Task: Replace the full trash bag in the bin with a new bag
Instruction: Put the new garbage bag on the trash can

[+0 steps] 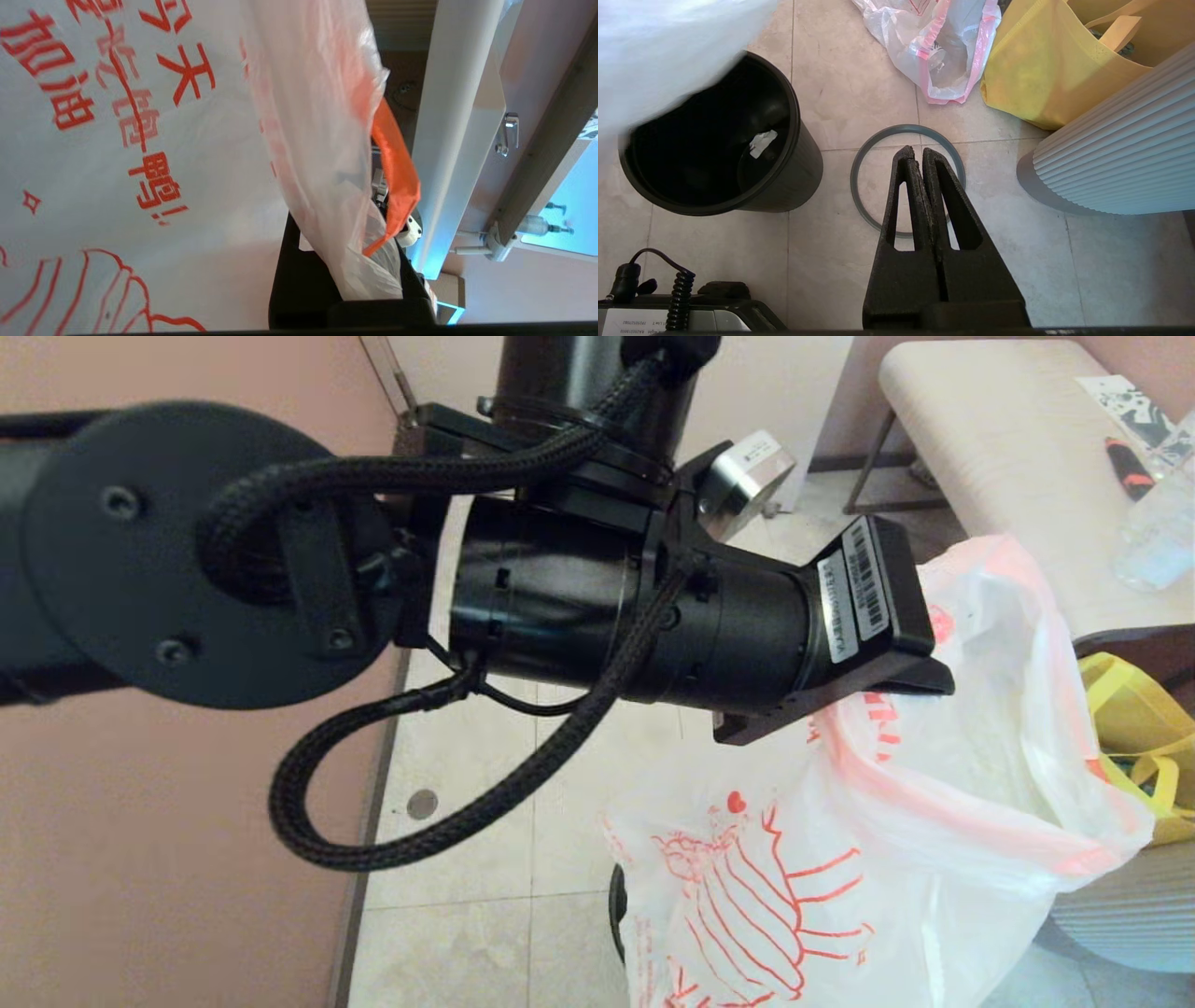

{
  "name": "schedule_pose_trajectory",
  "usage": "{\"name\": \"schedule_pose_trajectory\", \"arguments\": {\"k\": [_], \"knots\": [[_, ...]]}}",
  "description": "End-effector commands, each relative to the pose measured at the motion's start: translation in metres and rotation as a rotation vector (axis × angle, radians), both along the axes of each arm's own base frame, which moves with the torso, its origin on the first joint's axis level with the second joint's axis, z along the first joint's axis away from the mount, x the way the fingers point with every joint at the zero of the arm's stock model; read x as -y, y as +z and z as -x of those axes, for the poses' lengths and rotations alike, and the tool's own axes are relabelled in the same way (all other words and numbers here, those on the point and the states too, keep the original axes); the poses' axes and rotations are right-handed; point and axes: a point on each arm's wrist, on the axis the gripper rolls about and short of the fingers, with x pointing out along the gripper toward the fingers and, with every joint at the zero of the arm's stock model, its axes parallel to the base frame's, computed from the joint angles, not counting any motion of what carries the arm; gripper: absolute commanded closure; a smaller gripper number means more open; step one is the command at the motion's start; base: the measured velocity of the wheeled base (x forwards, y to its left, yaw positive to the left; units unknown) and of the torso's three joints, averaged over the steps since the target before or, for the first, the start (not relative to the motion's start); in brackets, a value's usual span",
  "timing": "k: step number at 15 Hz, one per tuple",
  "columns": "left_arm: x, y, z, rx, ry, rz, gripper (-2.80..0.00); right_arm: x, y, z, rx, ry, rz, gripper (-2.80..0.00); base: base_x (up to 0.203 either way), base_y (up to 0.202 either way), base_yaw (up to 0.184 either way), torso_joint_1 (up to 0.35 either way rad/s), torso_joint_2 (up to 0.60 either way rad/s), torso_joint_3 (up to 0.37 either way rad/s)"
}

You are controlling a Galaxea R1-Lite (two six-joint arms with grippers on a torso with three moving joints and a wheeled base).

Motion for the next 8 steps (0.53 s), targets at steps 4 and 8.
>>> {"name": "schedule_pose_trajectory", "arguments": {"k": [4, 8], "knots": [[0.031, -0.023, -0.008, -0.126, 0.007, -0.026, 0.00, 0.000, 0.000, 0.000, -0.002, 0.000, 0.000, 0.00, 0.000, 0.000, 0.000, 0.000, 0.00, 0.000], [0.045, -0.024, -0.007, -0.158, 0.002, -0.012, 0.00, 0.000, 0.000, 0.000, -0.002, 0.001, 0.000, 0.00, 0.000, 0.000, 0.000, 0.000, 0.00, 0.000]]}}
